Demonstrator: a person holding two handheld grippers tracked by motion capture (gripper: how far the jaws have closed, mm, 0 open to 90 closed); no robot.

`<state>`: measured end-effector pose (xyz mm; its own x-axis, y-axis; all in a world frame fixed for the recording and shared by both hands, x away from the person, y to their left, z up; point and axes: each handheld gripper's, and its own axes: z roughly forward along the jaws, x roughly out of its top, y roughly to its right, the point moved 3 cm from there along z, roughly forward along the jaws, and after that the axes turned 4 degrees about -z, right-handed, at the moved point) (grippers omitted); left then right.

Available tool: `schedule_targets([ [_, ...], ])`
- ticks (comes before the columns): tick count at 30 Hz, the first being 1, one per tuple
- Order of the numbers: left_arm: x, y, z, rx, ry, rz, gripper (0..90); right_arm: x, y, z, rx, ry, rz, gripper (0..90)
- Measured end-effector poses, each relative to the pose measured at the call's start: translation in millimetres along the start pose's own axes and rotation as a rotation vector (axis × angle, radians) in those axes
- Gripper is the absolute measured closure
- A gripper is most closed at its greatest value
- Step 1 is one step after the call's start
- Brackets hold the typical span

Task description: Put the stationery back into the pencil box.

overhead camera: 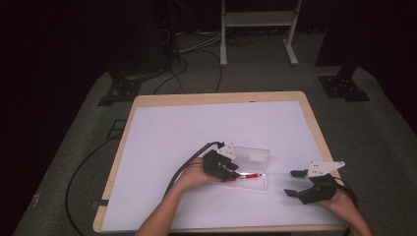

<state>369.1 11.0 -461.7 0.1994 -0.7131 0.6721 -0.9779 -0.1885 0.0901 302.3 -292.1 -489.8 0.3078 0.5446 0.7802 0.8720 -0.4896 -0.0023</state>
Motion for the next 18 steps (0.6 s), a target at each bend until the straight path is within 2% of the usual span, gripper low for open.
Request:
schedule_targets([
  [14, -7.3, 3.8, -16.9, 0.012, 0.034, -0.008, 60.1, 0.0, 0.8, -0.2, -0.008, 0.002, 0.004, 23.6],
  [18, -10.2, 4.6, -22.9, 0.029, 0.037, -0.01, 57.9, -0.1, 0.7, -0.3, -0.009, 0.001, 0.002, 23.6],
])
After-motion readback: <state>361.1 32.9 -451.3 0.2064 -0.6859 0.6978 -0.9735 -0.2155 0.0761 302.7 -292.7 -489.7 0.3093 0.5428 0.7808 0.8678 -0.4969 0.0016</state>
